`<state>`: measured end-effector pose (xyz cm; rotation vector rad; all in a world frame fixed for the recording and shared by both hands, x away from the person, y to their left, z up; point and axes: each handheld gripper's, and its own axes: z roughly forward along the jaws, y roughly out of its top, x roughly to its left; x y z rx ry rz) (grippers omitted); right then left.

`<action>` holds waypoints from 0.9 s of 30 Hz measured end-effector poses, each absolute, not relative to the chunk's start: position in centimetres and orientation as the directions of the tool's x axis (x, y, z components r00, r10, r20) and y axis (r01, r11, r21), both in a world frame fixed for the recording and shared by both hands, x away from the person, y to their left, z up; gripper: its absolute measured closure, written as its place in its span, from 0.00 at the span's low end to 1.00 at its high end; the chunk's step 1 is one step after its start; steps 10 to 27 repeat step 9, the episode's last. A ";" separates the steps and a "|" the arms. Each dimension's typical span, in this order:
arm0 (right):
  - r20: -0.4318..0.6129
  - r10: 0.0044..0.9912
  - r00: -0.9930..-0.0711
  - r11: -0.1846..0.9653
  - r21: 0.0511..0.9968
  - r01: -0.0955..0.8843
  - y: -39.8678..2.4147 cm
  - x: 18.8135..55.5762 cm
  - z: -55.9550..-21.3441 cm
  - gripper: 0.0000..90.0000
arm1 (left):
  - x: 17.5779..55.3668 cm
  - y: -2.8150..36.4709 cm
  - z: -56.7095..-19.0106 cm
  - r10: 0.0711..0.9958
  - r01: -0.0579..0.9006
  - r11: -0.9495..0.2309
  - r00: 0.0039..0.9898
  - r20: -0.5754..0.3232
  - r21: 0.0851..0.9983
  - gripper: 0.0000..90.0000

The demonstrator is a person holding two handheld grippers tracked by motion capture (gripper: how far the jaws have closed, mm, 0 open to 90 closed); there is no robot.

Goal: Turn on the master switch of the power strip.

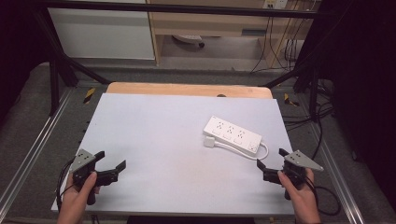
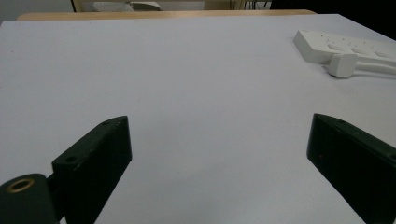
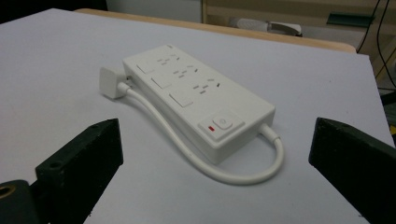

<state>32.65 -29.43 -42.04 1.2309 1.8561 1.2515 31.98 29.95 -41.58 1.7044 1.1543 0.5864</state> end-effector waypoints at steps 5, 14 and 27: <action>0.032 0.917 -0.397 0.165 0.877 0.451 -29.8 32.8 -43.4 0.04 | 32.1 29.9 -41.6 0.892 0.432 -0.096 0.437 -0.115 0.897 0.07; 0.007 0.916 -0.400 0.225 0.819 0.528 -29.5 33.3 -44.8 0.04 | 32.1 29.8 -41.7 0.892 0.433 -0.102 0.438 -0.111 0.895 0.07; 0.007 0.916 -0.400 0.225 0.819 0.528 -29.5 33.3 -44.8 0.04 | 32.1 29.8 -41.7 0.892 0.433 -0.102 0.438 -0.111 0.895 0.07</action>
